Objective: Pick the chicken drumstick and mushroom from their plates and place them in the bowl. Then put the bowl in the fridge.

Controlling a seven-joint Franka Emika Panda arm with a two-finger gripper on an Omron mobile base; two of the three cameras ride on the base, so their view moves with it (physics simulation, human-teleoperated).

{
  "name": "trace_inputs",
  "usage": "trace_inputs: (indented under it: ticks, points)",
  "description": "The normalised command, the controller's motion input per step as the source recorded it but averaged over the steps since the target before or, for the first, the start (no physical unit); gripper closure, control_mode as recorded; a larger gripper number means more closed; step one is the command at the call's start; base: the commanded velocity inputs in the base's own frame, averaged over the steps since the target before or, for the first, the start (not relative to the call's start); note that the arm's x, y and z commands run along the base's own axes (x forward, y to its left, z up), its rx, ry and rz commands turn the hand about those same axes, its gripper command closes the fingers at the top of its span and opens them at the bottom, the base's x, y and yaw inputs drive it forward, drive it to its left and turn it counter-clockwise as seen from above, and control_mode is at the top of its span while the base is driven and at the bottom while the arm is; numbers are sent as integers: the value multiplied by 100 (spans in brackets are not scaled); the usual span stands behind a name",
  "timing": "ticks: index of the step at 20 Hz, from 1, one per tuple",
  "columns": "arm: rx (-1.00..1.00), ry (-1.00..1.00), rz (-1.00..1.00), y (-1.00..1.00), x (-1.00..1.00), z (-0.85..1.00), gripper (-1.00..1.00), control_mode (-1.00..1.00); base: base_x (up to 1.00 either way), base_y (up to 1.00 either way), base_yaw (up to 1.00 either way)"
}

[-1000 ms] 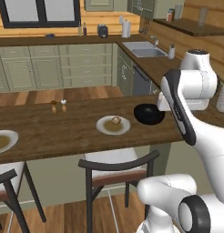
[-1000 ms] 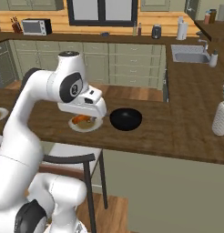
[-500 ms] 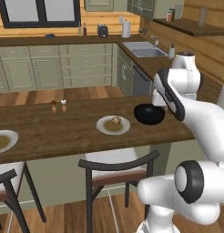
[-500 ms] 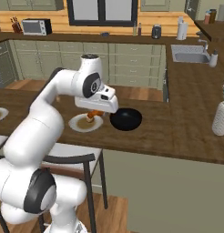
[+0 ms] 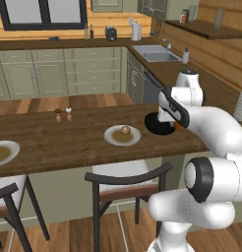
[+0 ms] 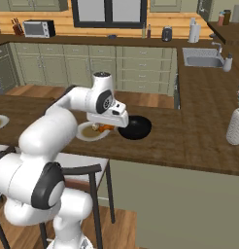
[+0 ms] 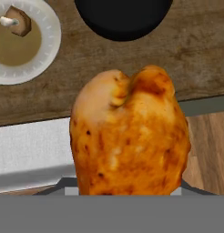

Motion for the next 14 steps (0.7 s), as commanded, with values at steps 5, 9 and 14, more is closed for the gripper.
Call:
trace_inputs:
  ticks: [5, 9, 14]
  points:
    - [3, 0, 0, -18, 74, 0, 100, -100, 0, 0, 0]
    - [2, 2, 0, -12, 81, 0, 100, -100, 0, 0, 0]
    - [0, 9, 0, 0, 55, -25, 100, -100, 0, 0, 0]
